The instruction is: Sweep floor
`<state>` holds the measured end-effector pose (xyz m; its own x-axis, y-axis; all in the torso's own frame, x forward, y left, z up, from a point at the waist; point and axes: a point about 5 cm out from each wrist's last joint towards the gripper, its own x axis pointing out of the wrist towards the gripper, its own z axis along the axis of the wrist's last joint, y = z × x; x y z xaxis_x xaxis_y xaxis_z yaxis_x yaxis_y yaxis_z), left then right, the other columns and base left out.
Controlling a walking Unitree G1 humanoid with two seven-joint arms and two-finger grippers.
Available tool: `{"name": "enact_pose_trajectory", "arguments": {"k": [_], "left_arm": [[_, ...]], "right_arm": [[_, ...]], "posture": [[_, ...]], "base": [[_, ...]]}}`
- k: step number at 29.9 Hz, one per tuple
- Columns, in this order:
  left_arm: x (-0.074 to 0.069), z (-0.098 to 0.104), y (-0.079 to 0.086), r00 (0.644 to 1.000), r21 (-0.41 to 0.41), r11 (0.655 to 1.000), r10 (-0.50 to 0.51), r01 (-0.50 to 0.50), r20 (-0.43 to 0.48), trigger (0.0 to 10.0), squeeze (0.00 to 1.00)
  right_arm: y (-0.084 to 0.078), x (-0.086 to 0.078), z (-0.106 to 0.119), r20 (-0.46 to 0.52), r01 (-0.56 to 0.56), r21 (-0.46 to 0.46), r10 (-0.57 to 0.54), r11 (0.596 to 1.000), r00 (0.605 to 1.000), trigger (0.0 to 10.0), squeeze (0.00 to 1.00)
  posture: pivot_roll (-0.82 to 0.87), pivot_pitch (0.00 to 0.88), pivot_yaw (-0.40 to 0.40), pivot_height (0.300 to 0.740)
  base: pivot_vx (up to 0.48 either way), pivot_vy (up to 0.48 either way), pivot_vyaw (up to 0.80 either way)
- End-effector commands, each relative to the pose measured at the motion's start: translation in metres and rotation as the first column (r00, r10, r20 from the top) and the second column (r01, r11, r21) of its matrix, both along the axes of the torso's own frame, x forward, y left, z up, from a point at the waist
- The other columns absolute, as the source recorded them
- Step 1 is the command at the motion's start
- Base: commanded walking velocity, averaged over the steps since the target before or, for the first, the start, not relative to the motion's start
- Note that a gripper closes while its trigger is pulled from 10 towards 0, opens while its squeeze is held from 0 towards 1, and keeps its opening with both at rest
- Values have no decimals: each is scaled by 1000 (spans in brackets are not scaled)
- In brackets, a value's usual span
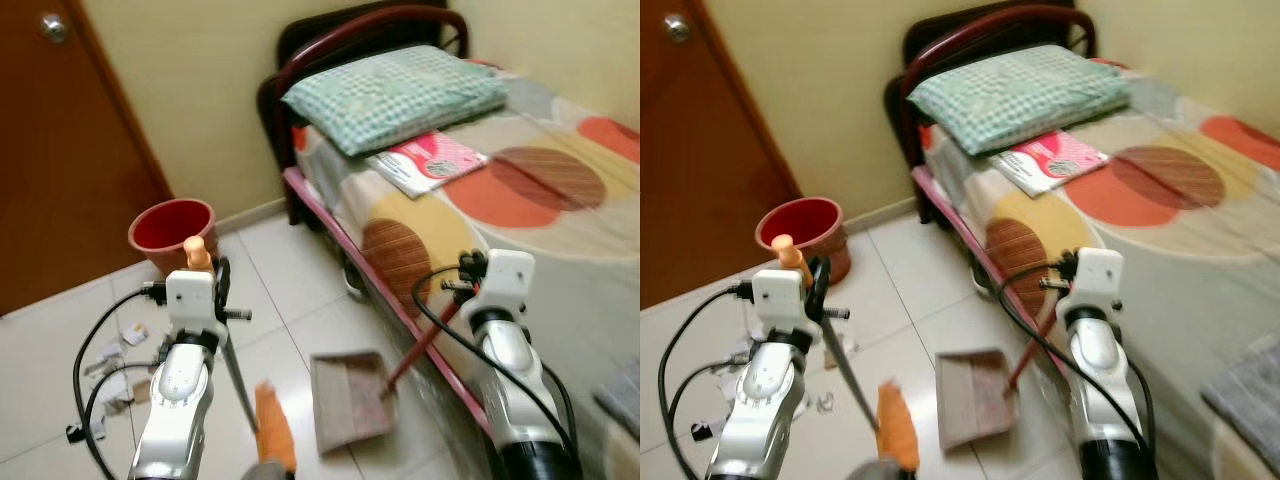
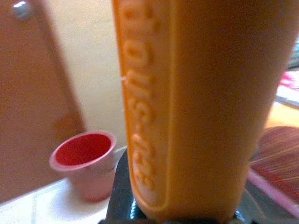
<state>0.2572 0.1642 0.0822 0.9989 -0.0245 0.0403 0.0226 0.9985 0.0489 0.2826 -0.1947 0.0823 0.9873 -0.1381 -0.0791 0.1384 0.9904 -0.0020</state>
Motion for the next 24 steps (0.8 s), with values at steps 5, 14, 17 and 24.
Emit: {"name": "enact_pose_trajectory", "arguments": {"k": [5, 14, 17, 24], "left_arm": [[3, -1, 6, 998, -5, 998, 60, -60, -10, 10000, 0], [1, 0, 5, 996, -24, 996, 88, -88, 8, 10000, 0], [4, 3, 5, 997, -22, 997, 80, -80, 16, 10000, 0], [7, 7, 5, 998, -21, 998, 59, -59, 25, 10000, 0]], "right_arm": [[-2, 3, 8, 24, -12, -12, 12, 1000, 1000, 10000, 0], [5, 13, 12, 28, -75, -33, 76, 997, 997, 10000, 0], [6, 15, 14, 35, -68, -24, 69, 997, 997, 10000, 0], [8, 16, 13, 49, -55, 41, 53, 998, 997, 10000, 0]], "posture": [[-57, 0, -71, 740], [-60, 0, -83, 740], [-57, 0, -71, 740], [-56, 0, -47, 740]], "base": [[0, 0, 663], [0, 0, 47], [0, 0, 0], [0, 0, 0]]}}
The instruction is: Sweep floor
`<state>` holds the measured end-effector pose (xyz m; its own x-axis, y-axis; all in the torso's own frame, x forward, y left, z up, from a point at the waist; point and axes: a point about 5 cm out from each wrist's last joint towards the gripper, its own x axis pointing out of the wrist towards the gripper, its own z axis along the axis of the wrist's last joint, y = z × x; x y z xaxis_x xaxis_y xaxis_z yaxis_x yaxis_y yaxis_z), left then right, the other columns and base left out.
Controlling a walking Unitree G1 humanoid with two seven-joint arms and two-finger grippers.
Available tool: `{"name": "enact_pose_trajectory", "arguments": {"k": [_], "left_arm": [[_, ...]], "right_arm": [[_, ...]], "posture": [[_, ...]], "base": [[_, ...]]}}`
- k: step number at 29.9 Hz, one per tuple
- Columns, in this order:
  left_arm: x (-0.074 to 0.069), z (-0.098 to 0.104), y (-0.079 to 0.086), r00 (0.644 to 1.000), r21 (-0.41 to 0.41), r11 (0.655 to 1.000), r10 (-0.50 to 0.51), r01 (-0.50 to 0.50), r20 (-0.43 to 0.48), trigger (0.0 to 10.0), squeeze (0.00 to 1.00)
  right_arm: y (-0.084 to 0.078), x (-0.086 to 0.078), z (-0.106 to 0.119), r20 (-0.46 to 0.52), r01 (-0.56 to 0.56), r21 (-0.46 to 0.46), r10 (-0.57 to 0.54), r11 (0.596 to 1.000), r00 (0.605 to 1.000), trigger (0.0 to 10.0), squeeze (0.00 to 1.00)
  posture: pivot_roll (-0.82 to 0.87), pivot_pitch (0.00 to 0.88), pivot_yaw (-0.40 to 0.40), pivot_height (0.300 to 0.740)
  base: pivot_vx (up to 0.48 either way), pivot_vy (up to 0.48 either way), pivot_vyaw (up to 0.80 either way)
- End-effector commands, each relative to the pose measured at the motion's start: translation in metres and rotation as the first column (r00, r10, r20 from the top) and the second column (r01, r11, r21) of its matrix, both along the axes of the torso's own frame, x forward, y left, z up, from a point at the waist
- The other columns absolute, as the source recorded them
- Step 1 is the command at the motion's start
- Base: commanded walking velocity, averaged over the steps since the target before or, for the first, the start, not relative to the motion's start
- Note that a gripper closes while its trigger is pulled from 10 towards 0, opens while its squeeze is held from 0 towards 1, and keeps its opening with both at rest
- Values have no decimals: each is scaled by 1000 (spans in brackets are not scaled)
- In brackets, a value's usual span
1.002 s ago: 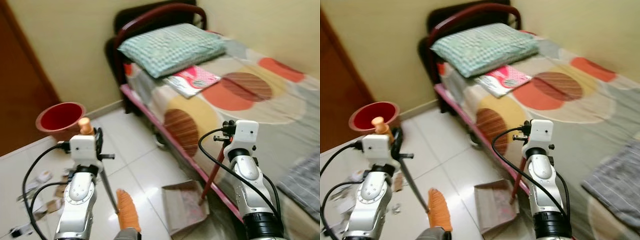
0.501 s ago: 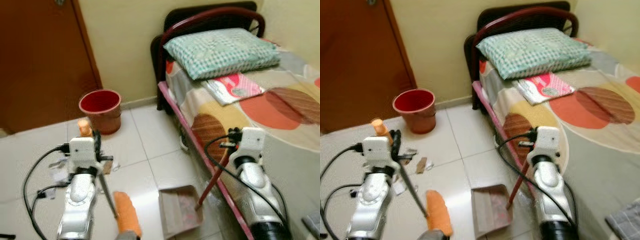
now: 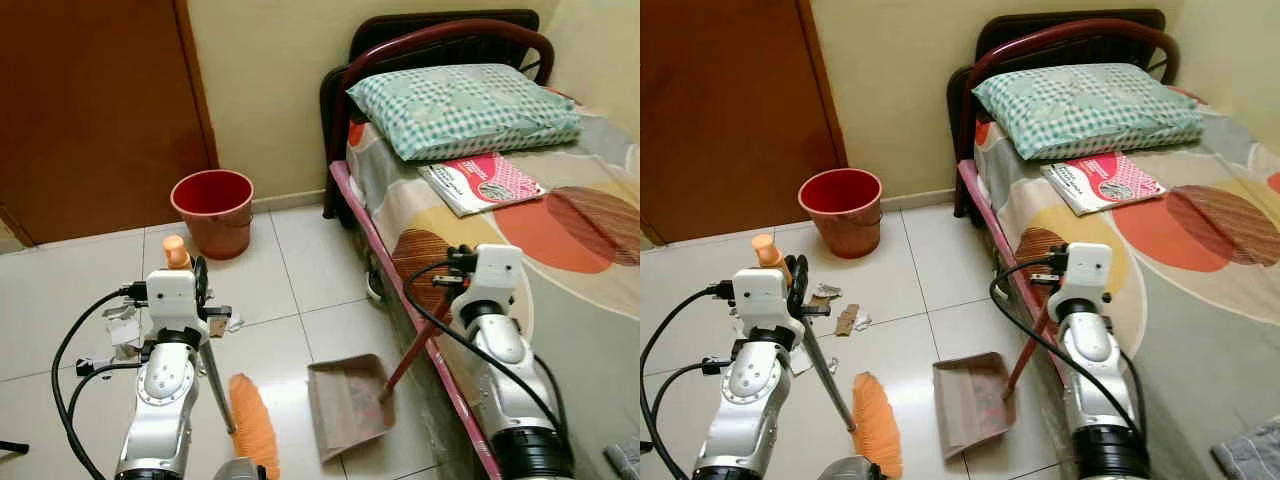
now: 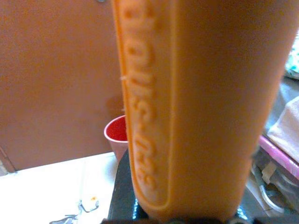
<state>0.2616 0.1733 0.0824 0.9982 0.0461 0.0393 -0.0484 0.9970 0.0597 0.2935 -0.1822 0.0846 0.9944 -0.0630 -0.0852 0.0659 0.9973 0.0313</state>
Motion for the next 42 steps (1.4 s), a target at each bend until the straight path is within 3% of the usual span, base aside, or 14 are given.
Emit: {"name": "enact_pose_trajectory", "arguments": {"k": [1, 10, 34, 42], "left_arm": [[2, 8, -4, 999, -34, 999, -8, 9, 31, 10000, 0], [3, 24, -9, 997, -60, 998, -10, 15, 79, 10000, 0], [4, 24, -14, 998, -55, 997, -42, 44, 50, 10000, 0], [4, 32, -19, 994, -8, 998, -68, 69, 89, 10000, 0]], "right_arm": [[-5, 5, 12, 52, 17, 14, -18, 1000, 999, 10000, 0], [-9, 7, 12, 45, 31, 49, -34, 998, 998, 10000, 0], [-8, 0, 11, 44, 35, 40, -37, 999, 998, 10000, 0], [-10, 1, 13, 48, 41, 35, -43, 999, 998, 10000, 0]], "posture": [[-55, 0, -46, 740], [-58, 21, -41, 740], [-71, 51, -29, 740], [-71, 44, -29, 740]], "base": [[0, 0, 0], [0, 27, 0], [0, 338, 0], [0, 133, 0]]}}
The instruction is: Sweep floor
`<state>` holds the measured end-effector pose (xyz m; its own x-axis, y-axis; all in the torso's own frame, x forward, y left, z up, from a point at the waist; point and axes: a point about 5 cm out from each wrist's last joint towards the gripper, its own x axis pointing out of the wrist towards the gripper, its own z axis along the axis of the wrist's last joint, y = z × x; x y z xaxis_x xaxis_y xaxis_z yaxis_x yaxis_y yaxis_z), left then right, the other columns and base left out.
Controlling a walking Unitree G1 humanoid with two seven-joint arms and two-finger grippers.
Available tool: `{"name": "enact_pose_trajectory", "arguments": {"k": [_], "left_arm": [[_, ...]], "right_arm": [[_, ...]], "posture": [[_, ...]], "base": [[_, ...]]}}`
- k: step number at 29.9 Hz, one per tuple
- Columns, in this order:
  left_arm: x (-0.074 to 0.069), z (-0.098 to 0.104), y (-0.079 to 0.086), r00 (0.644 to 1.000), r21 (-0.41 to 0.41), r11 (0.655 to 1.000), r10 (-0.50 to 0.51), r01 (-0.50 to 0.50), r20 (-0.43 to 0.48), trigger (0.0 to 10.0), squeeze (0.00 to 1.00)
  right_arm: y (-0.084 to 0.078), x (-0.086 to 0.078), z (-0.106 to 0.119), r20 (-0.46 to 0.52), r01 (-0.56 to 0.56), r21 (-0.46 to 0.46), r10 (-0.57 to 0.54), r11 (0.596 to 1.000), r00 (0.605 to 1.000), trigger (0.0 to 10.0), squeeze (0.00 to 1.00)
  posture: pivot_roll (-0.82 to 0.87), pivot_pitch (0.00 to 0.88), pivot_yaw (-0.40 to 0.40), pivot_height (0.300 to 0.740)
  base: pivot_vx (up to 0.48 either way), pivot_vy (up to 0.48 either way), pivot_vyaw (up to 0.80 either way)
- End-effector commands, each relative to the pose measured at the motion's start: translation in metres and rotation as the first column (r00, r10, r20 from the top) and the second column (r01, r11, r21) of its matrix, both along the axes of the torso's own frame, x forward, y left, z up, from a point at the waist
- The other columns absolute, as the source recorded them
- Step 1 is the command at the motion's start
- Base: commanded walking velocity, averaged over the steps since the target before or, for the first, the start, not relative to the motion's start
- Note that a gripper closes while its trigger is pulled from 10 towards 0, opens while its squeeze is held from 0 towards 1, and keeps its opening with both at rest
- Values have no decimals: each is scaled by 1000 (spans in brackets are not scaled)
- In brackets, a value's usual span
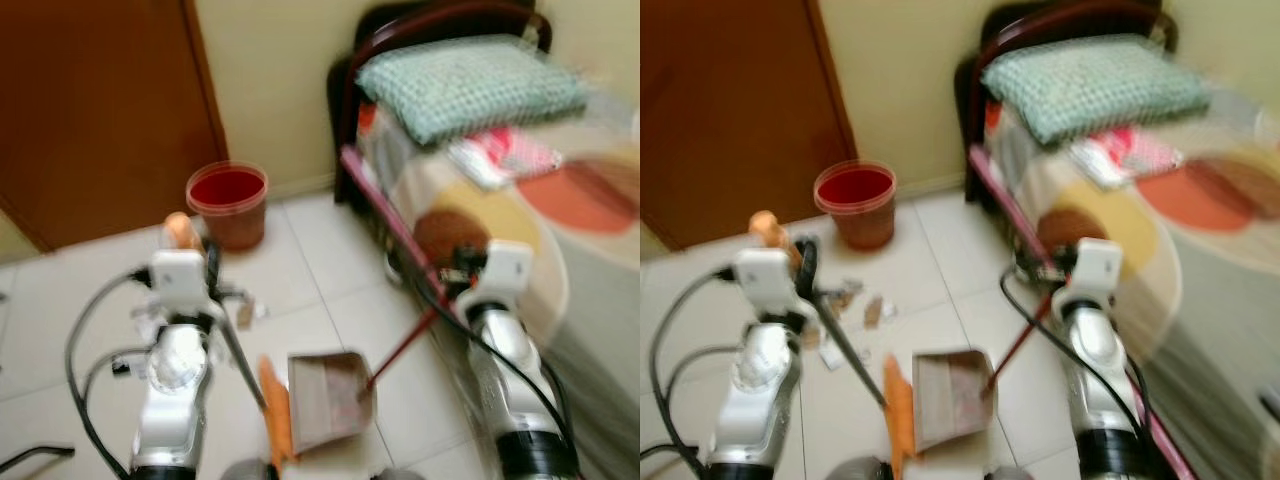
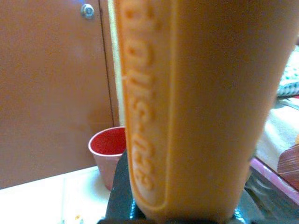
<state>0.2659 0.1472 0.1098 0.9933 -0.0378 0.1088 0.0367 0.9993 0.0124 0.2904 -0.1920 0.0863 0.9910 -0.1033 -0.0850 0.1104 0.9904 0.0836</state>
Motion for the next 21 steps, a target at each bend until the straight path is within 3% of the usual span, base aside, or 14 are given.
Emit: {"name": "enact_pose_trajectory", "arguments": {"k": [1, 7, 14, 21], "left_arm": [[0, 5, 5, 1000, 28, 1000, 9, -10, 22, 10000, 0], [-2, 11, -6, 998, 74, 997, -31, 26, 60, 10000, 0], [4, 41, -13, 980, 137, 990, -65, 39, 189, 10000, 0], [8, 67, -20, 962, 114, 992, -87, 59, 260, 10000, 0]], "right_arm": [[0, 4, 11, 43, -1, -20, 2, 1000, 999, 10000, 0], [3, 5, 11, 44, -5, -18, 6, 1000, 999, 10000, 0], [3, 5, 11, 44, -5, -25, 7, 1000, 999, 10000, 0], [4, 5, 10, 43, -5, -27, 6, 1000, 999, 10000, 0]], "posture": [[-71, 44, -29, 740], [-71, 44, -29, 740], [-68, 45, -27, 740], [-69, 45, -25, 740]], "base": [[0, 0, 0], [0, 0, 0], [0, 0, 0], [0, 0, 0]]}}
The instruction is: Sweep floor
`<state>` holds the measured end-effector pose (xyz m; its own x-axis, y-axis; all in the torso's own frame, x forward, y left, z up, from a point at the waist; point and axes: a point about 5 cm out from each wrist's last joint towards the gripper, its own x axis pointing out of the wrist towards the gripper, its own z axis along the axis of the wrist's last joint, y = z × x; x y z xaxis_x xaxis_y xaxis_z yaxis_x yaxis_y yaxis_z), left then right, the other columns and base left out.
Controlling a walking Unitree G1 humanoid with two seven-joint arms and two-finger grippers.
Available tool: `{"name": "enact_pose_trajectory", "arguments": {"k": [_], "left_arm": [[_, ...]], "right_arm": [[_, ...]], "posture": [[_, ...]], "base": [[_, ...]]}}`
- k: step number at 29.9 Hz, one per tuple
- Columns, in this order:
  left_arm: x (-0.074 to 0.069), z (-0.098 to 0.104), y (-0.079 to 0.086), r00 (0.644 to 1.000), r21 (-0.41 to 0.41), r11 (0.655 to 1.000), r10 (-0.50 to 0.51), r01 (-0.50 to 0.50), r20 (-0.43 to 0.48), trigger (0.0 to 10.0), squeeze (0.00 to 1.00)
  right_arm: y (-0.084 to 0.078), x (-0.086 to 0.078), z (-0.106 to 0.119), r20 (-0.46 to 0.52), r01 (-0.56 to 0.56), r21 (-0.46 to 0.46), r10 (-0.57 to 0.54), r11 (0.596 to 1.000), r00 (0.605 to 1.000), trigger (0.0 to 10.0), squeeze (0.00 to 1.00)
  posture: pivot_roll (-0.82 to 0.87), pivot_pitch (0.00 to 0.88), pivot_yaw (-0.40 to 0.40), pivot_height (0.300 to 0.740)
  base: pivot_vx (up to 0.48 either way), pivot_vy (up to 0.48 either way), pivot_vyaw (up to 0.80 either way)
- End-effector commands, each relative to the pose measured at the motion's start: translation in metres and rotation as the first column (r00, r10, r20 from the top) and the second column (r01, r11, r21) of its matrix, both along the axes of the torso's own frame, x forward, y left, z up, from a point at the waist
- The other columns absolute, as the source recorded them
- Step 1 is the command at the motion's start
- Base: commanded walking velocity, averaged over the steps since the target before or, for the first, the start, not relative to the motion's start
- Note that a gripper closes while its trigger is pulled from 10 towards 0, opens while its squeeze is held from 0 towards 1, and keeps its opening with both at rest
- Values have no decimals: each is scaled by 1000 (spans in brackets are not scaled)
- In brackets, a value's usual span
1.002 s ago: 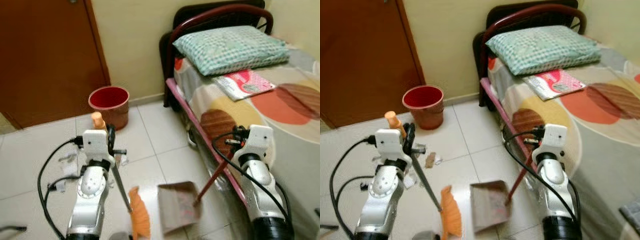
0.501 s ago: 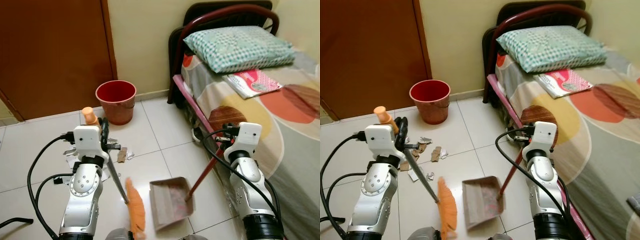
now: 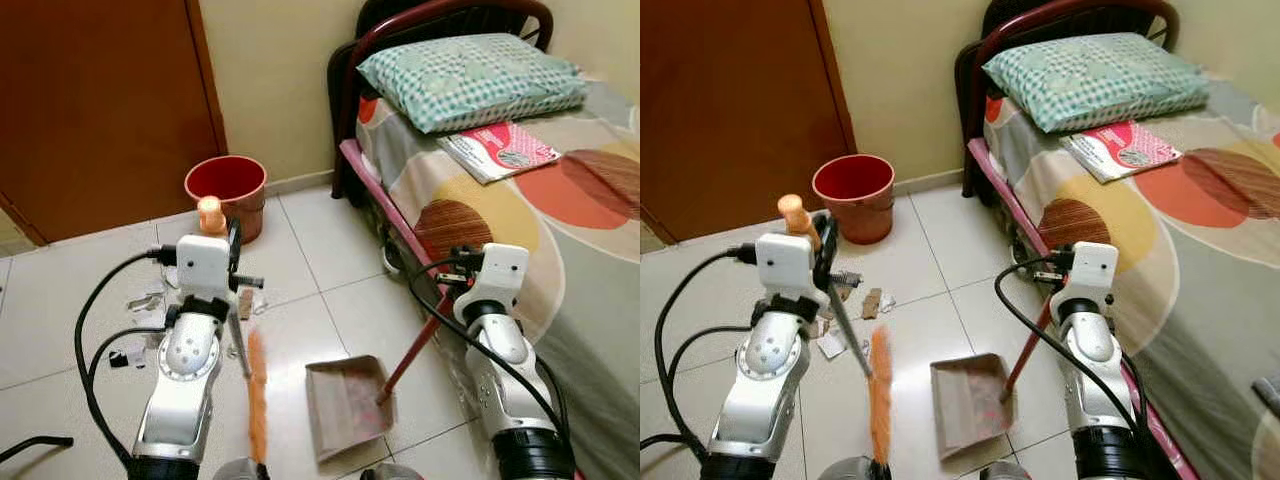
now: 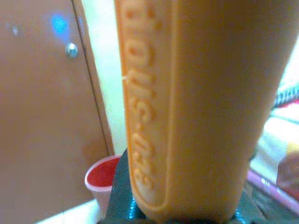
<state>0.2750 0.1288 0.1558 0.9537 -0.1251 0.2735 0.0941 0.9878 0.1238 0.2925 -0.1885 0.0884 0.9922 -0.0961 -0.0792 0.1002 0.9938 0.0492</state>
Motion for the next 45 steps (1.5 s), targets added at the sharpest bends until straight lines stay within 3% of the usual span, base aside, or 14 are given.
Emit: {"name": "enact_pose_trajectory", "arguments": {"k": [1, 4, 12, 18, 23, 25, 31, 40, 45], "left_arm": [[0, 25, -2, 994, 9, 1000, -10, 9, 107, 10000, 0], [3, 31, 1, 990, 50, 999, 4, -11, 143, 10000, 0], [6, 28, 14, 990, 108, 993, 35, -50, 140, 10000, 0], [13, 15, 23, 993, 158, 985, 45, -62, 110, 10000, 0], [21, 8, 20, 996, 211, 977, 10, -29, 92, 10000, 0], [25, 2, 15, 996, 204, 979, -33, 16, 80, 10000, 0], [26, -3, 15, 998, 167, 986, -31, 20, 61, 10000, 0], [11, -14, 30, 998, 125, 991, 45, -51, 49, 10000, 0], [6, -14, 27, 998, 106, 993, 43, -47, 45, 10000, 0]], "right_arm": [[0, 3, 8, 40, 4, 8, -4, 1000, 999, 10000, 0], [0, 3, 7, 37, 3, 9, -3, 1000, 999, 10000, 0], [-1, 3, 7, 44, 12, -16, -11, 1000, 999, 10000, 0], [0, 4, 8, 48, 9, -2, -9, 1000, 999, 10000, 0], [1, 4, 8, 48, 4, 1, -4, 1000, 999, 10000, 0], [1, 4, 8, 48, 3, -1, -3, 1000, 999, 10000, 0], [0, 4, 12, 60, 9, -2, -8, 1000, 998, 10000, 0], [-3, 1, 10, 56, 17, -3, -16, 1000, 998, 10000, 0], [0, 2, 10, 55, 7, -3, -7, 1000, 998, 10000, 0]], "posture": [[-69, 45, -25, 740], [-64, 45, -24, 740], [-64, 45, -24, 740], [-73, 50, -23, 740], [-82, 53, -25, 740], [-82, 53, -25, 740], [-82, 53, -25, 740], [-91, 56, -21, 740], [-85, 57, -27, 740]], "base": [[0, 0, 0], [0, 0, 0], [0, 0, 0], [0, 0, 0], [0, 0, 0], [0, 0, 0], [0, 0, 0], [0, 0, 0], [0, 0, 0]]}}
